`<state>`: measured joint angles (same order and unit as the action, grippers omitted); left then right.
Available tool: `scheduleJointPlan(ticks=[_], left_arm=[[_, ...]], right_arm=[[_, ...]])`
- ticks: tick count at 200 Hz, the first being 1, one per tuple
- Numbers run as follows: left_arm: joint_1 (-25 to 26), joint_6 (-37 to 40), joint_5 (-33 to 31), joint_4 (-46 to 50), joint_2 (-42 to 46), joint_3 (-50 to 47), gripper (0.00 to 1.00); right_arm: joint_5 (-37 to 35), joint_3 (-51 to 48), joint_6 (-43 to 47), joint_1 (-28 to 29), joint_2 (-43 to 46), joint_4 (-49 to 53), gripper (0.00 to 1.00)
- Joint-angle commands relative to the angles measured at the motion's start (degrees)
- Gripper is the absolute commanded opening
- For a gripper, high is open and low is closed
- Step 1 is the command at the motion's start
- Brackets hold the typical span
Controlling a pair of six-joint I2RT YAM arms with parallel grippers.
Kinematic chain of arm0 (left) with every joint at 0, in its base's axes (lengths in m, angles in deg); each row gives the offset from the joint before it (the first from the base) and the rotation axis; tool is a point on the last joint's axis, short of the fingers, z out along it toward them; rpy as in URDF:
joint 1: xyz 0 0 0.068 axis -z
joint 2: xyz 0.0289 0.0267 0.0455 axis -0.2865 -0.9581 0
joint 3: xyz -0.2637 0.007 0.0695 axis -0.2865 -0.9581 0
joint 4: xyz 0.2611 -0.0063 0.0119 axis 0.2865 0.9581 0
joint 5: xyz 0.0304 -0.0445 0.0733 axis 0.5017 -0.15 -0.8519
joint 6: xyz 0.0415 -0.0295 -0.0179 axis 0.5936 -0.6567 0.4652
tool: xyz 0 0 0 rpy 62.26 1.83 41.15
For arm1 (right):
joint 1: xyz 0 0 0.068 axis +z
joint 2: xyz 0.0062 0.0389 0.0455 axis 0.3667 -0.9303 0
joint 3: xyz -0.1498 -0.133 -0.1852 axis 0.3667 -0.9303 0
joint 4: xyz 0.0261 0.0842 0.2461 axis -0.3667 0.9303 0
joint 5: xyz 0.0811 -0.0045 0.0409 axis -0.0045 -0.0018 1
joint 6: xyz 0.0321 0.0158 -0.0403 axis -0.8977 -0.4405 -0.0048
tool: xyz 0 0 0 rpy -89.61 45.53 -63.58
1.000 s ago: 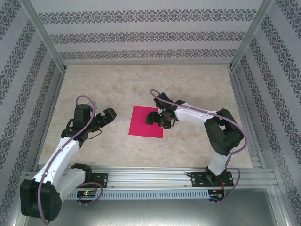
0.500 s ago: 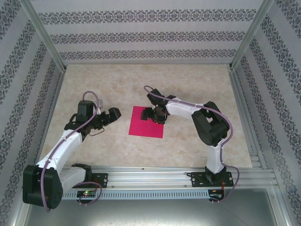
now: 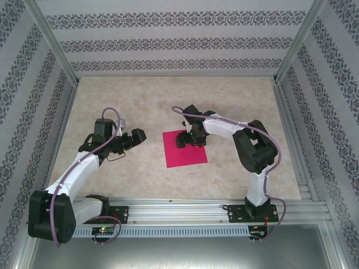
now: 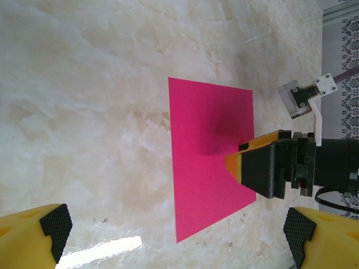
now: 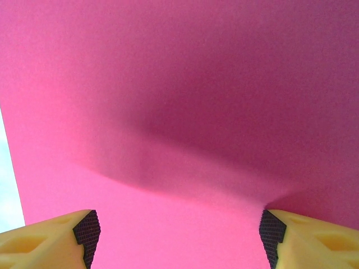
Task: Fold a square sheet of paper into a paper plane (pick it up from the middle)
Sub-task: Rotate the square sheet of paper at the center of the table.
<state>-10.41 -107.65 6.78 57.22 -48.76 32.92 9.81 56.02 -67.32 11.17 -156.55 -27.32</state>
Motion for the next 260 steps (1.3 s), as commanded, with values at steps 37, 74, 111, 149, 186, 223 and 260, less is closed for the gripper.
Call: scheduleJointPlan(ticks=[37, 74, 111, 149, 186, 223, 260], left_arm=[[-0.4, 2.0, 1.1, 1.5, -0.3, 3.0, 1.0], [0.0, 1.4, 2.1, 0.6, -0.5, 2.7, 1.0], [0.6, 2.1, 3.0, 0.8, -0.8, 3.3, 1.0], [0.9, 2.4, 2.8, 0.3, -1.5, 3.6, 1.0], [1.0, 2.4, 0.7, 0.5, -1.9, 2.9, 1.0], [1.0, 1.6, -1.3, -0.2, -2.5, 2.6, 1.0], [1.1, 2.2, -1.3, 0.5, -4.0, 3.6, 1.0]], right_arm=[[-2.8, 1.3, -9.7, 0.5, -1.2, 4.7, 0.78], [-4.8, -3.4, -21.2, 3.1, 0.2, -2.2, 0.78], [-5.7, -0.8, -23.2, 3.9, 1.1, -1.3, 0.78], [-12.4, 1.0, -20.1, 6.5, 7.0, -0.9, 0.97], [-24.5, 9.3, -18.5, 9.4, 3.3, 12.2, 0.98], [-23.5, 13.9, -19.9, 10.0, -2.1, 16.8, 0.97], [-20.5, 15.6, -21.1, 9.8, -5.6, 16.2, 0.98]])
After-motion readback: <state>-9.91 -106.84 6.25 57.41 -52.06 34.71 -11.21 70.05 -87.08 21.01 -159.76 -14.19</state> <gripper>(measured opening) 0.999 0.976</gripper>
